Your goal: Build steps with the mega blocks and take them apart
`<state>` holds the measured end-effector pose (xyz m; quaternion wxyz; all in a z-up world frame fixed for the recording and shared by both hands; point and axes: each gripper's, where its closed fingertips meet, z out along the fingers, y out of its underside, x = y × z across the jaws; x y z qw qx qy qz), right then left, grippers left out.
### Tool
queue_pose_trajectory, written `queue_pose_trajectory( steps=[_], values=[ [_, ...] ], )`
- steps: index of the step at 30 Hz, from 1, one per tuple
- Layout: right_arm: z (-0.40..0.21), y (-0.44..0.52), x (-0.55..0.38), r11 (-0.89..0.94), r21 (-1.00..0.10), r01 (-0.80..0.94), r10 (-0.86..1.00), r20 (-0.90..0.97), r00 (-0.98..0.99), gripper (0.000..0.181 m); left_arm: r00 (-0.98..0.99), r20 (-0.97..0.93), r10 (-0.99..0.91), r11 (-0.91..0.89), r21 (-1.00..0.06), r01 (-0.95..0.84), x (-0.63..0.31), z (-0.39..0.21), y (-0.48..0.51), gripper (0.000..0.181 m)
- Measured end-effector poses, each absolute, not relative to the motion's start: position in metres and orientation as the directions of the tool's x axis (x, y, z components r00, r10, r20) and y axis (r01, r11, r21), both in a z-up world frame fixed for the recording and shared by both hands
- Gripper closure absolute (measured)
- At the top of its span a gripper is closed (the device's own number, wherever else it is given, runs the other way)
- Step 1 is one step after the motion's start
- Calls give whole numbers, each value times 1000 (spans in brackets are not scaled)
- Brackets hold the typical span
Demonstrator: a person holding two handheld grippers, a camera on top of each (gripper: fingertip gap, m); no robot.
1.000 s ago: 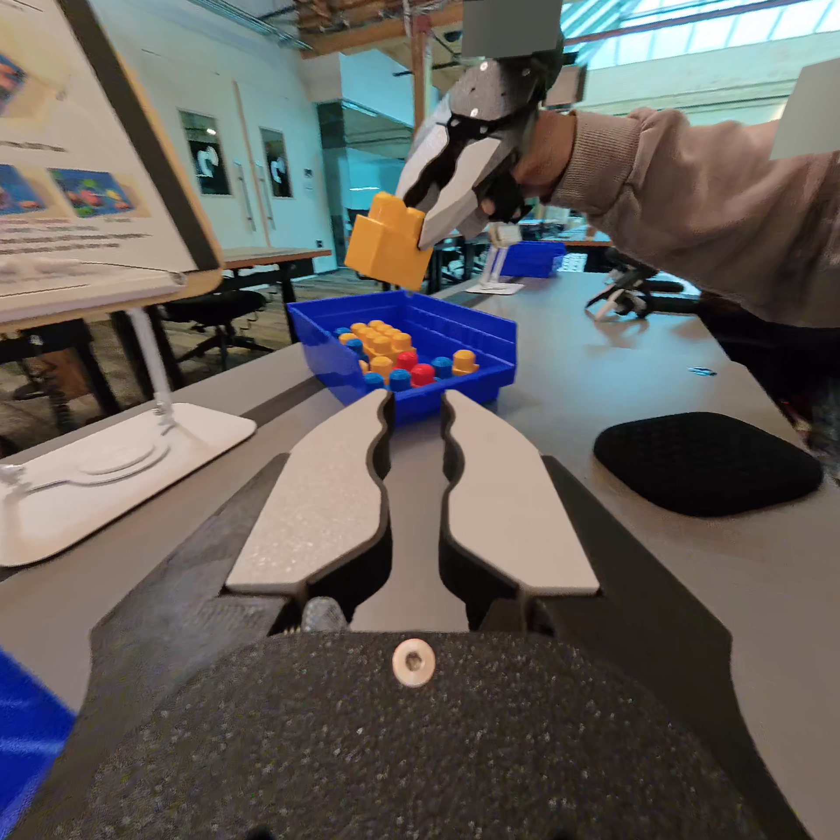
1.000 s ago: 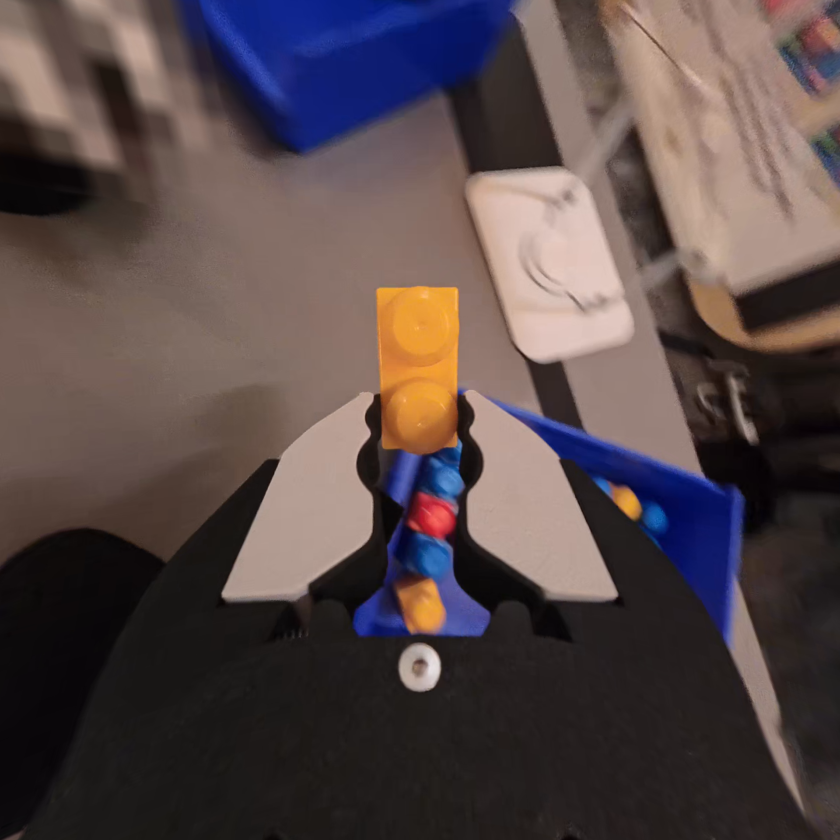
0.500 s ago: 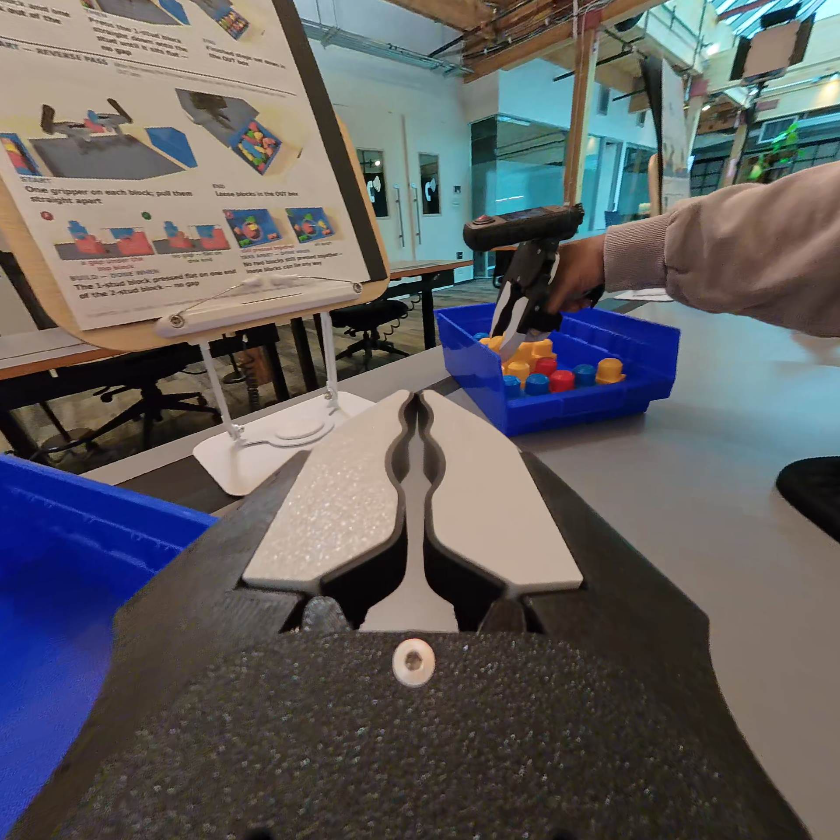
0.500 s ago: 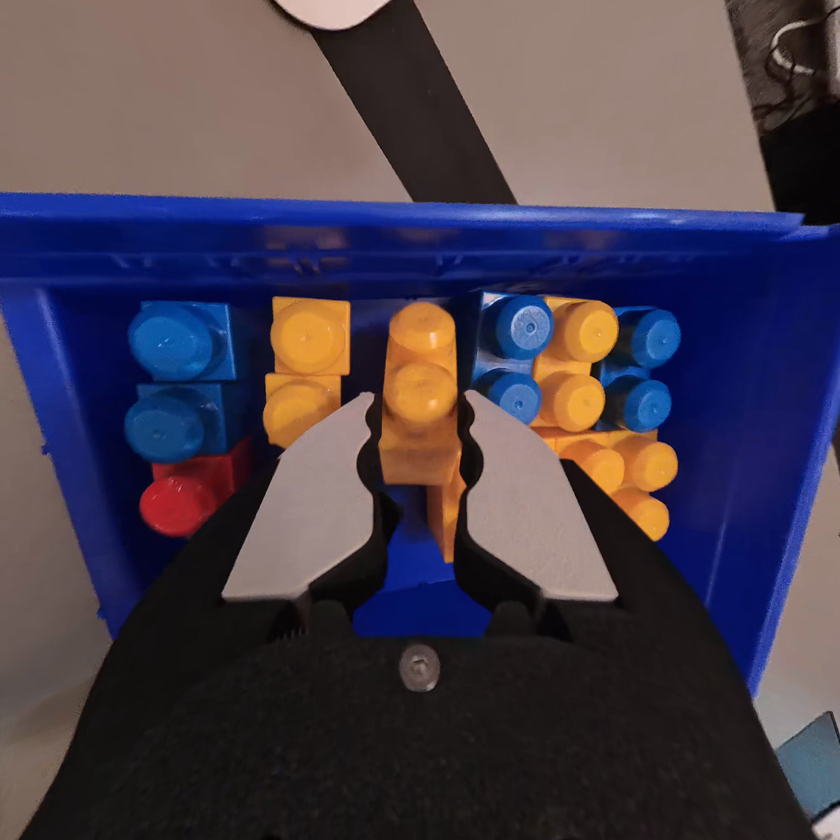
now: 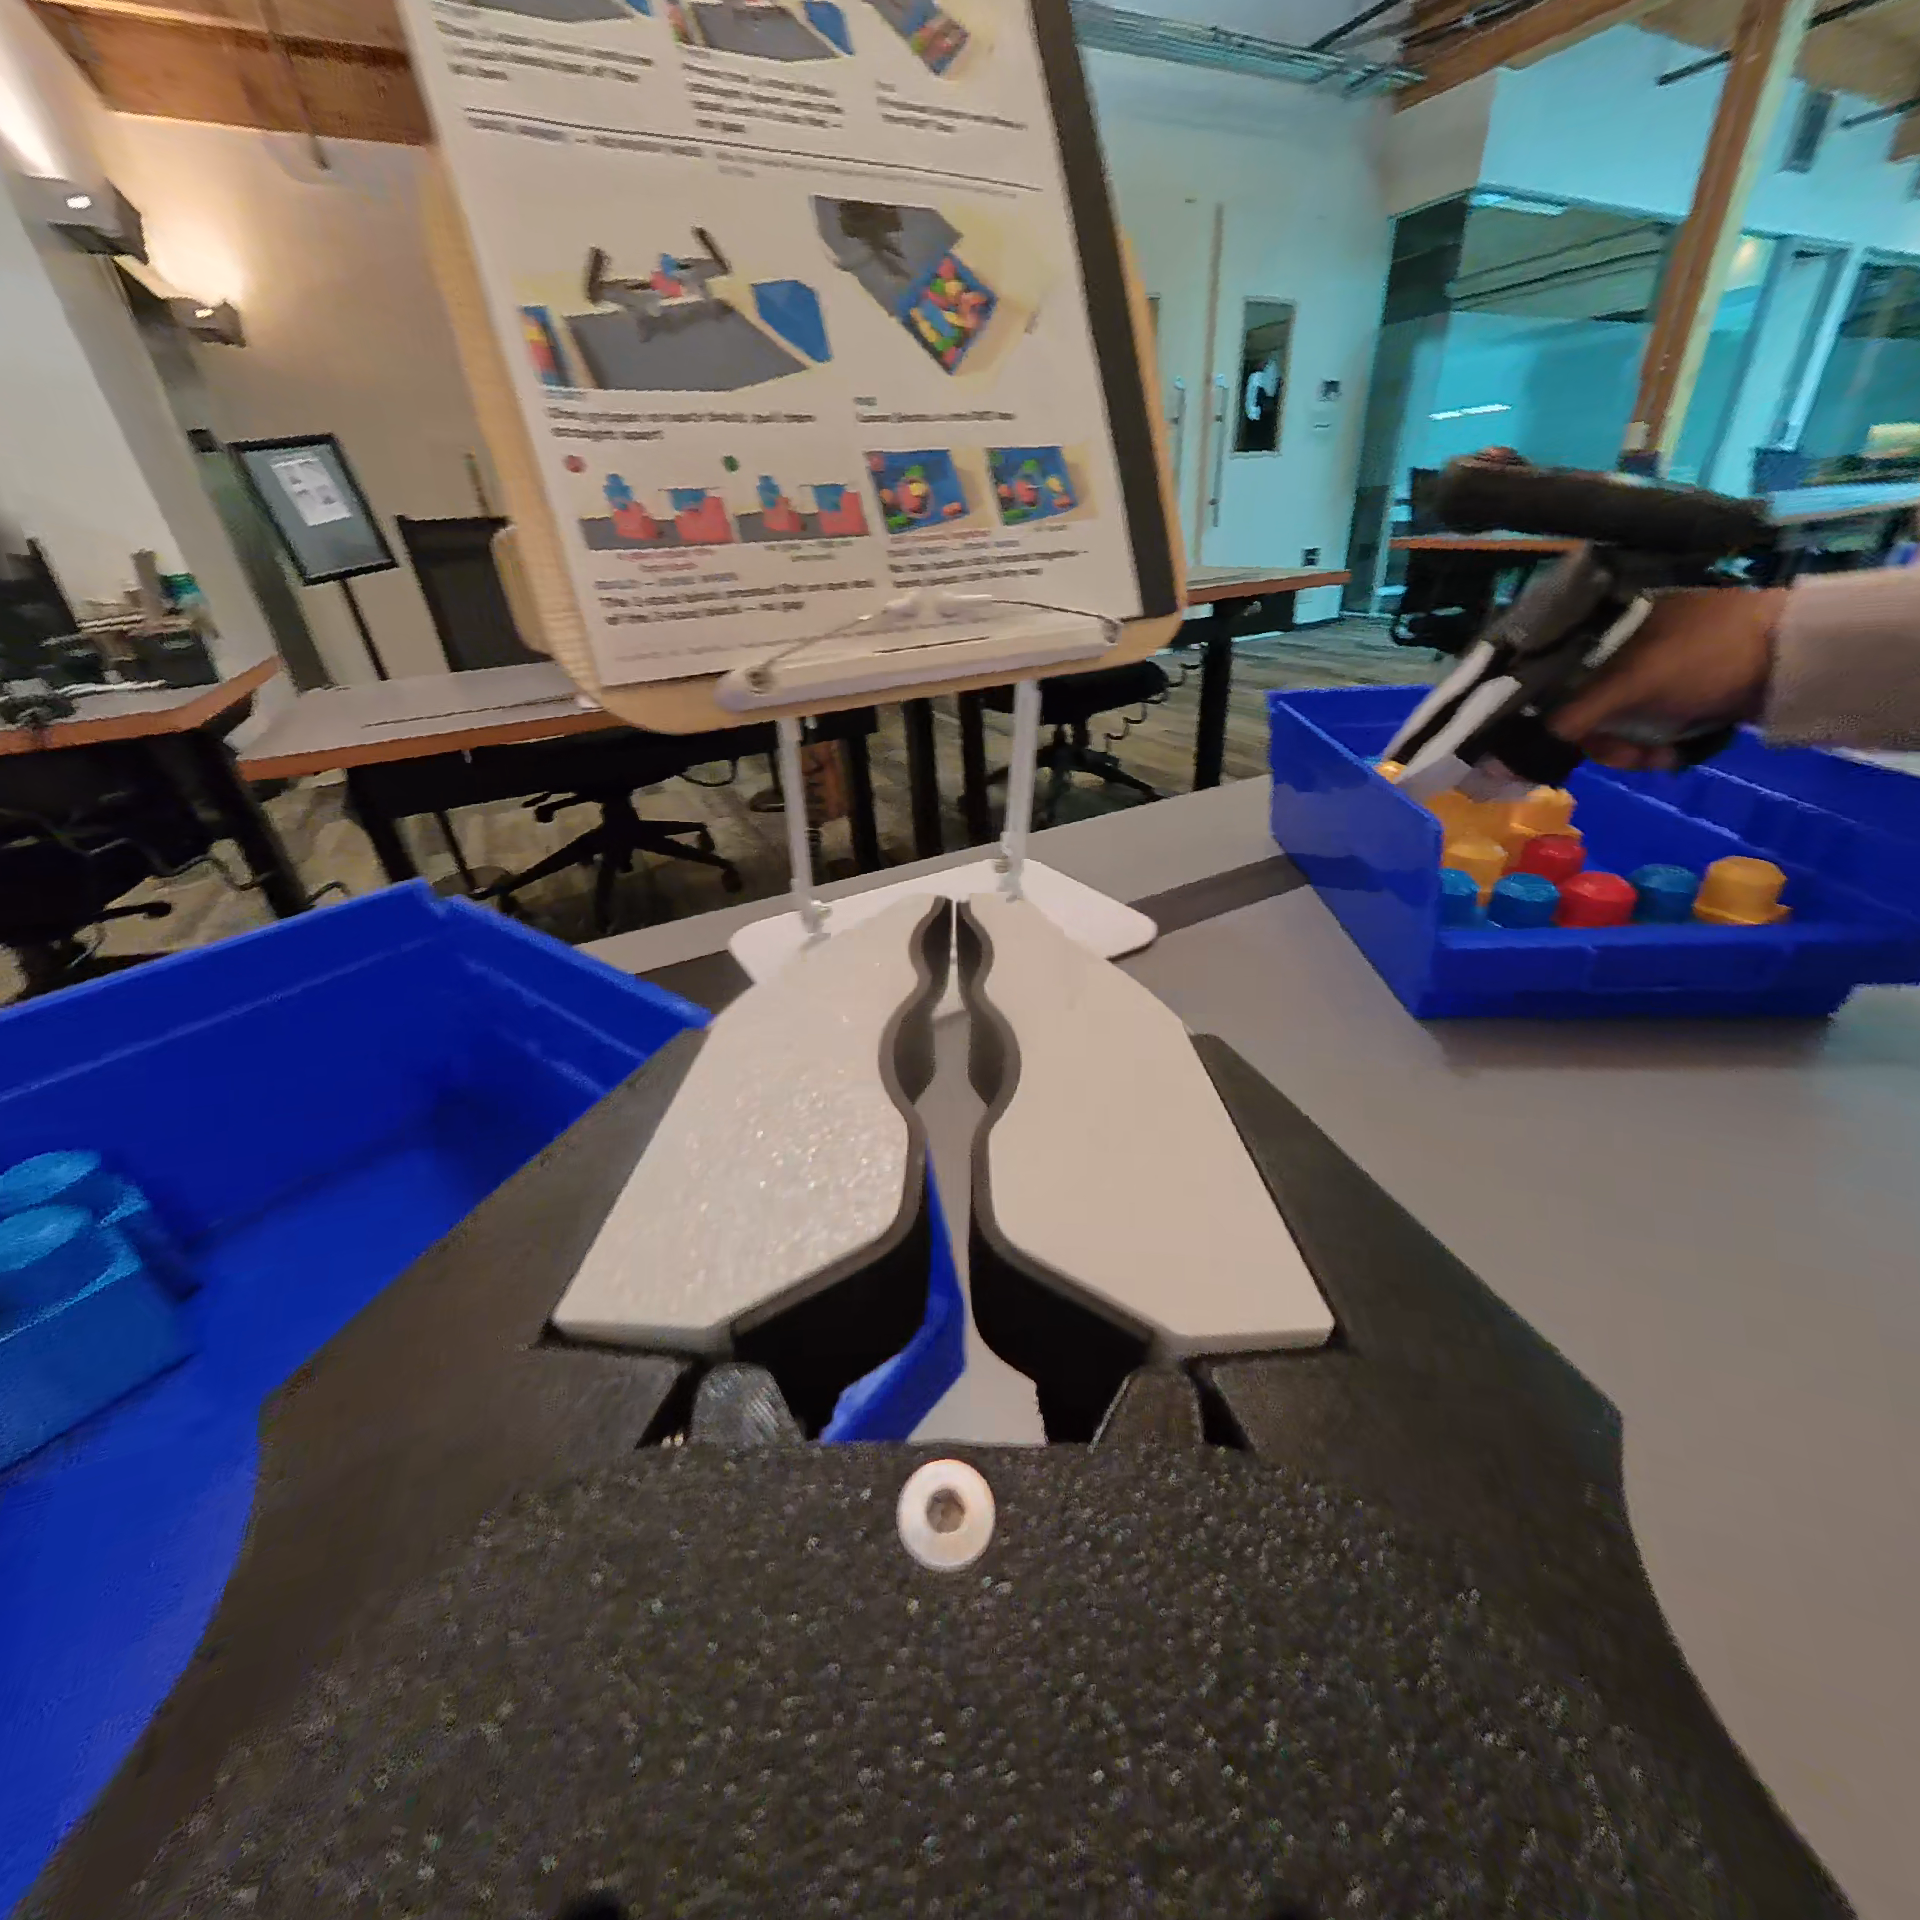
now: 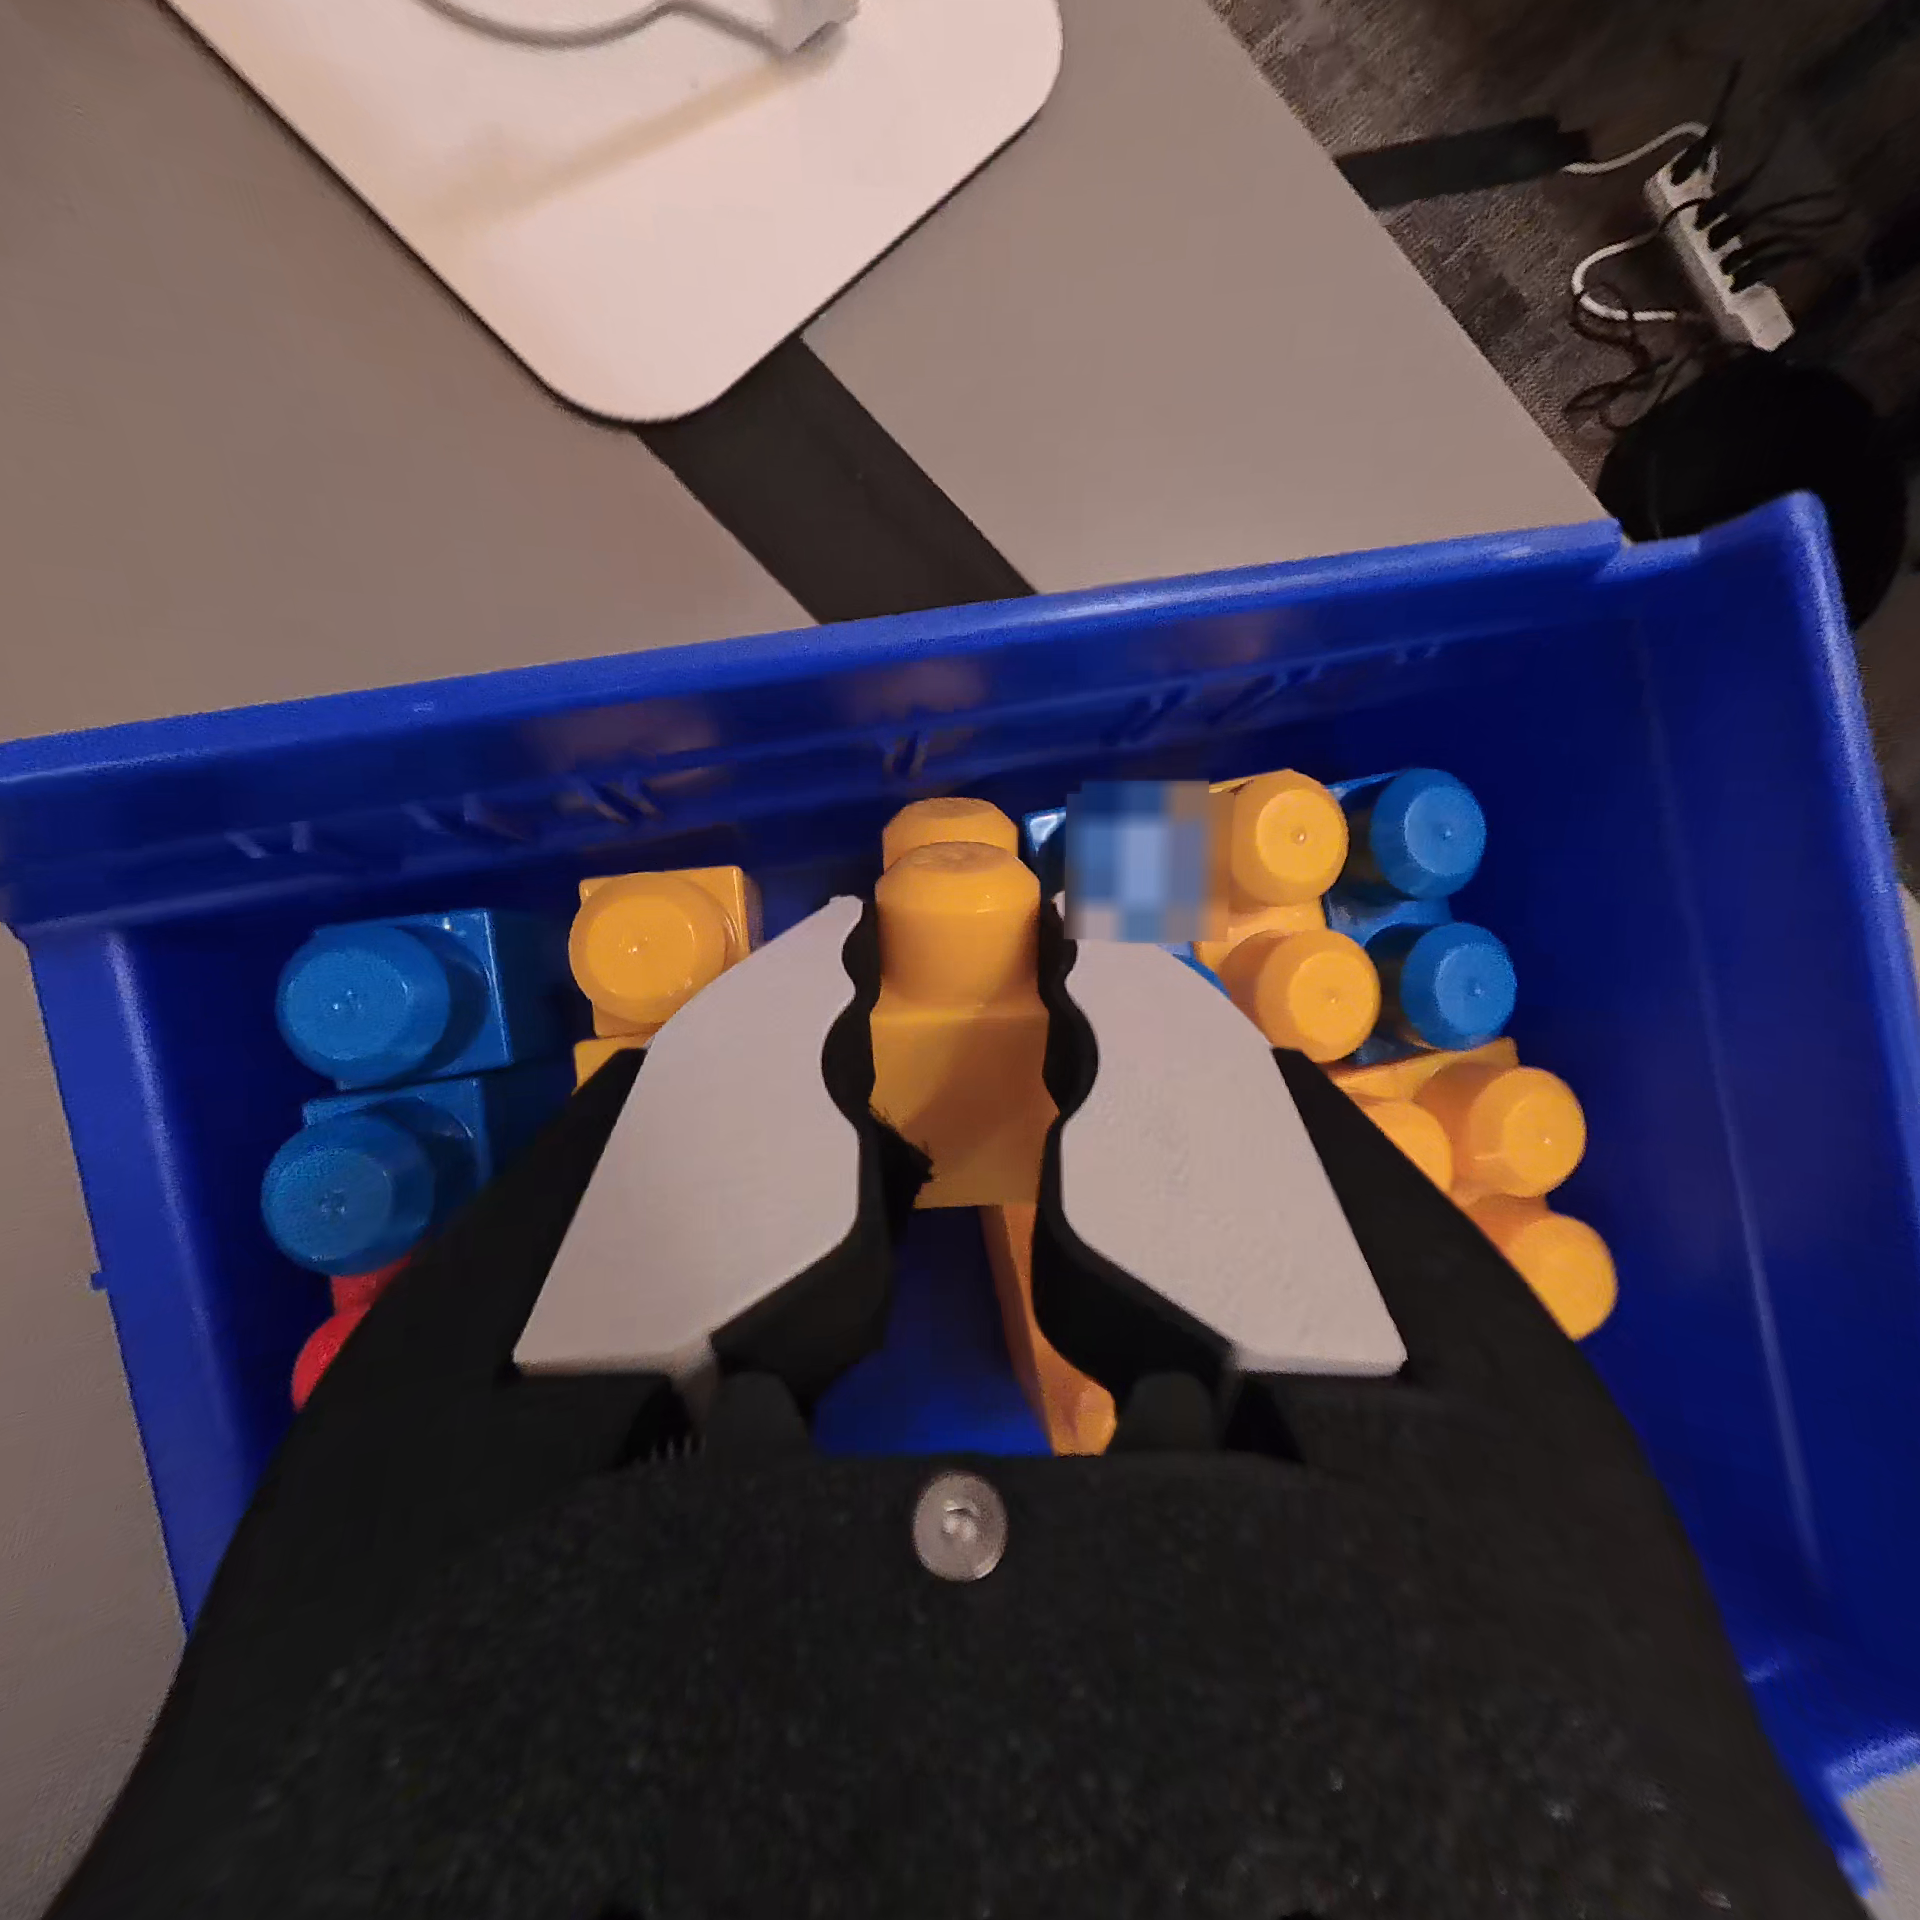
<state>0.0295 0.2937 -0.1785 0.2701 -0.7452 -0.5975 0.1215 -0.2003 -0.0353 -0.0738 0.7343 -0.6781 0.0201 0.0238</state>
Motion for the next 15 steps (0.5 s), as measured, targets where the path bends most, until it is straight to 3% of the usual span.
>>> queue_pose_trajectory(
  steps=[6, 15],
  values=[
    [-185, 291, 33, -170, -560, 811, 938, 161, 308, 152, 995, 48, 86, 94, -995, 40, -236, -73, -50, 180],
    [-198, 269, 70, -165, -282, 945, 958, 181, 221, 152, 997, 37, 67, 64, -997, 32, -233, -81, -50, 180]
  ],
)
